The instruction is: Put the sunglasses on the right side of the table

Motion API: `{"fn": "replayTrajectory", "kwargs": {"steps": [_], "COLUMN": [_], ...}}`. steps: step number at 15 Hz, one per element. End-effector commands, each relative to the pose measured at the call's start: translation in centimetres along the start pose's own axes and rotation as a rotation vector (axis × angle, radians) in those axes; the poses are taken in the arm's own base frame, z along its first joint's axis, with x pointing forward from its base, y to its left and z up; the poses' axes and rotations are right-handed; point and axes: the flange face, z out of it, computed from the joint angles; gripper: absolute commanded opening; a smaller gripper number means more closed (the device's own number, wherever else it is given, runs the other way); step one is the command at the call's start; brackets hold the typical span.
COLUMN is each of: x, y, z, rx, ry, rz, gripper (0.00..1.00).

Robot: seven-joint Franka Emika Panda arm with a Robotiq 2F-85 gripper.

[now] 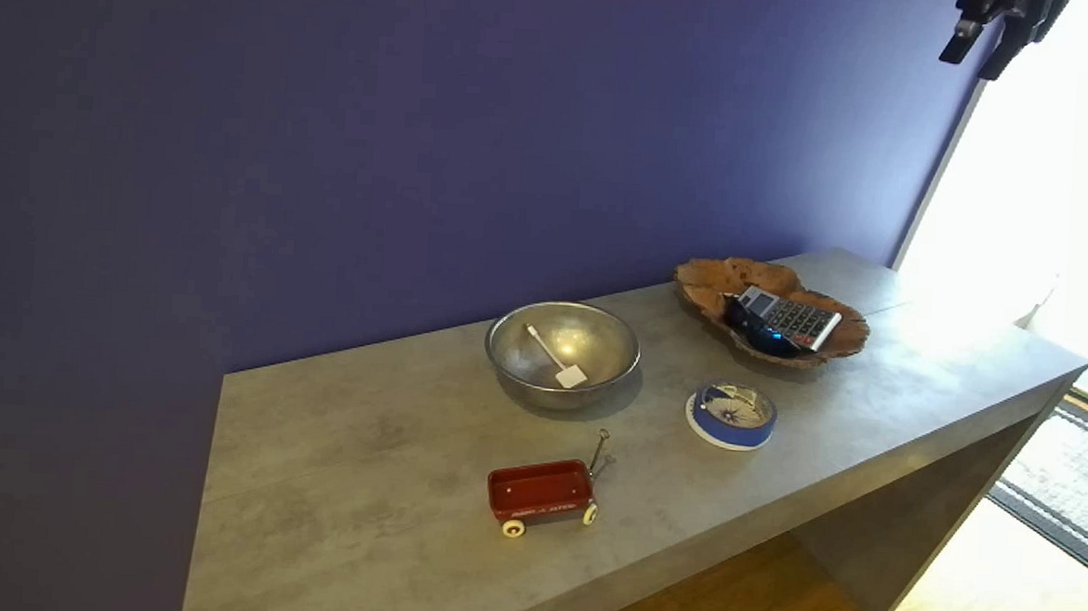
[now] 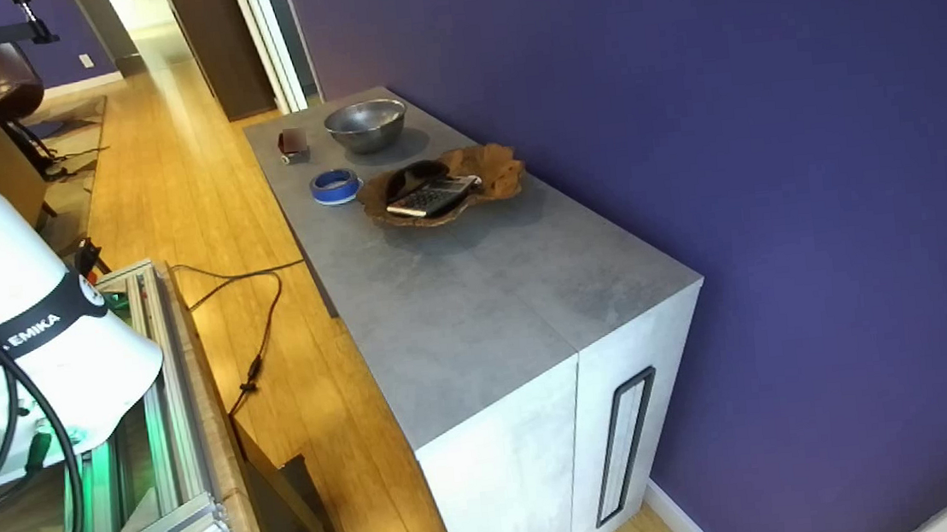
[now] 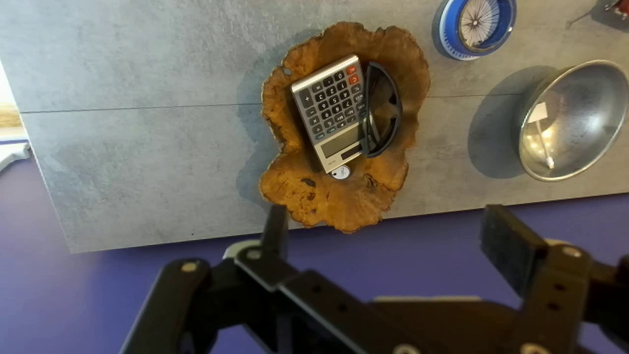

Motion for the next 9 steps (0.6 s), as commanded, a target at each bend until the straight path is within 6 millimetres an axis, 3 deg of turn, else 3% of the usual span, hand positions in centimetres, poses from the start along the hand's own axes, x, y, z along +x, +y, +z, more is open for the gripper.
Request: {"fn": "replayTrajectory", "kwargs": {"steps": [1, 6, 9], "x": [0.2, -1.1, -3.0], "y": [-1.9, -10.2, -13.2], "z": [2.1, 10.4, 16.9], "rx": [-0.015, -0.039, -0.078], "ry": [-0.028, -0.089, -0.140], "rz": [-0.003, -0.004, -0.014], "gripper": [1.00, 1.00, 1.00]}}
